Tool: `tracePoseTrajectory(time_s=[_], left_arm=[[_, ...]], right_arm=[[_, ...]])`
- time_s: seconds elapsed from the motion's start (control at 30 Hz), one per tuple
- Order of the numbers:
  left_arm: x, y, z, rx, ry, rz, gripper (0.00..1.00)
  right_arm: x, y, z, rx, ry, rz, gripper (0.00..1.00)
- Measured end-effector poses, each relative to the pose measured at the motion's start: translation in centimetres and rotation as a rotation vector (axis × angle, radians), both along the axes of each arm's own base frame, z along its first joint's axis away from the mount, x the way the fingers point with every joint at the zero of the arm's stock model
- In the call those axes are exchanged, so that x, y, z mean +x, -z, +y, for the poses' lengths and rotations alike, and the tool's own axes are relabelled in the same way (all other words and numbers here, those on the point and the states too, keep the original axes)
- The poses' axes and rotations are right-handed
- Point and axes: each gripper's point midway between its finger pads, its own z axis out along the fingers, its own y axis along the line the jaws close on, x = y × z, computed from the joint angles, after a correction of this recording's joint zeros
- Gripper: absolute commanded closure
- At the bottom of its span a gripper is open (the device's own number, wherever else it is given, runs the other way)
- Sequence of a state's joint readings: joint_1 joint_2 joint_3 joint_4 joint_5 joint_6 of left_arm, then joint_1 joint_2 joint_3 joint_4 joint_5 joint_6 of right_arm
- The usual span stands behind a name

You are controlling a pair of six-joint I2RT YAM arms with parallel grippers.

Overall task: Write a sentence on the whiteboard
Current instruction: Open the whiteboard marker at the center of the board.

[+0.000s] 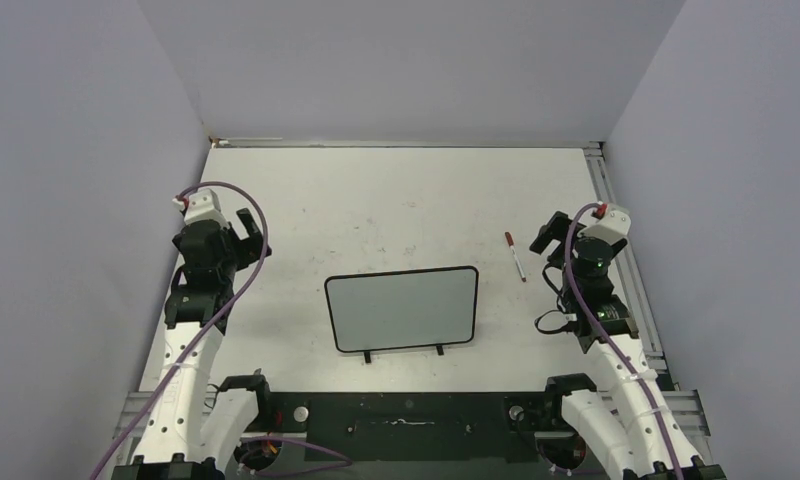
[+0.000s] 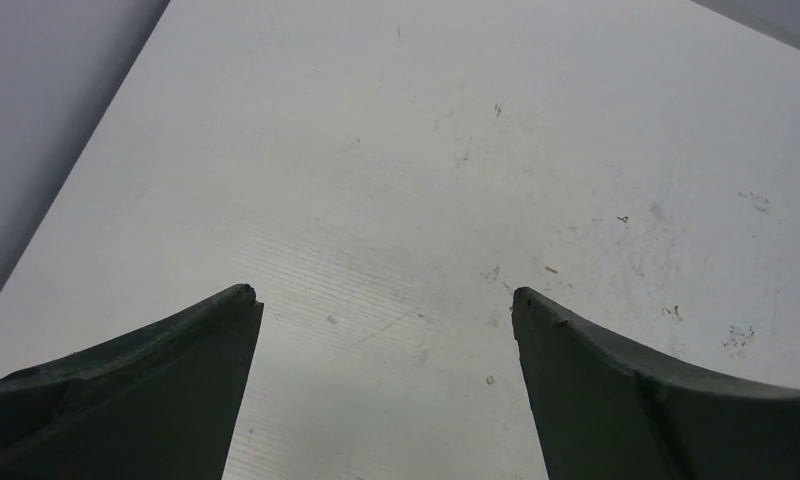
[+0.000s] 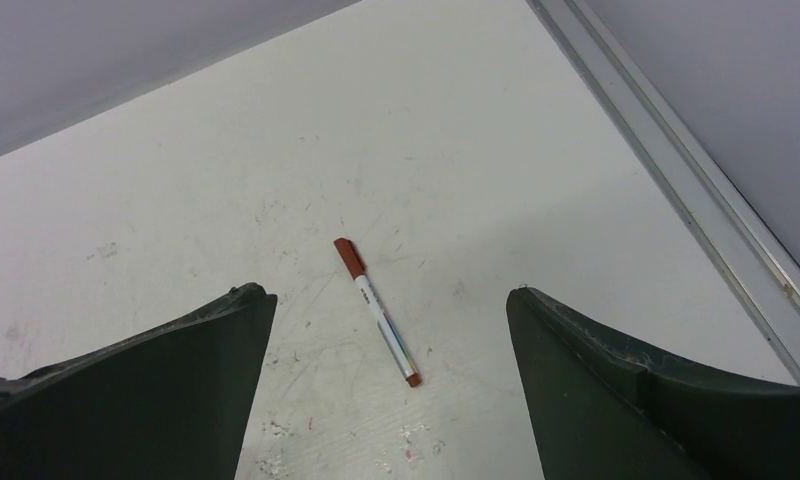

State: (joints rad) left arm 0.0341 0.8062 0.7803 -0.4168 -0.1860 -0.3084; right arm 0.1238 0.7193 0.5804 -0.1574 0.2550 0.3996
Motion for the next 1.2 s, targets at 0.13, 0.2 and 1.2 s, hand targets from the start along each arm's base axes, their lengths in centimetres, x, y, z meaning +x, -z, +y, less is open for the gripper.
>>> tracePoseTrajectory(time_s=[0.13, 0.2, 1.2], left_arm=[[0.1, 1.1, 0.0, -0.011, -0.005, 0.048, 0.04], [0.2, 1.5, -0.1, -0.016, -0.006, 0.065, 0.04], [0.1, -0.3, -5.0, -0.090, 0.293, -0.027, 0.04]], right_arm=[[0.6, -0.7, 0.5, -0.008, -0.028, 0.017, 0.10], [1.0, -0.1, 0.9, -0.011, -0.051, 0.042, 0.10], [4.0, 18.2, 3.7, -0.034, -0.241, 0.725, 0.57]])
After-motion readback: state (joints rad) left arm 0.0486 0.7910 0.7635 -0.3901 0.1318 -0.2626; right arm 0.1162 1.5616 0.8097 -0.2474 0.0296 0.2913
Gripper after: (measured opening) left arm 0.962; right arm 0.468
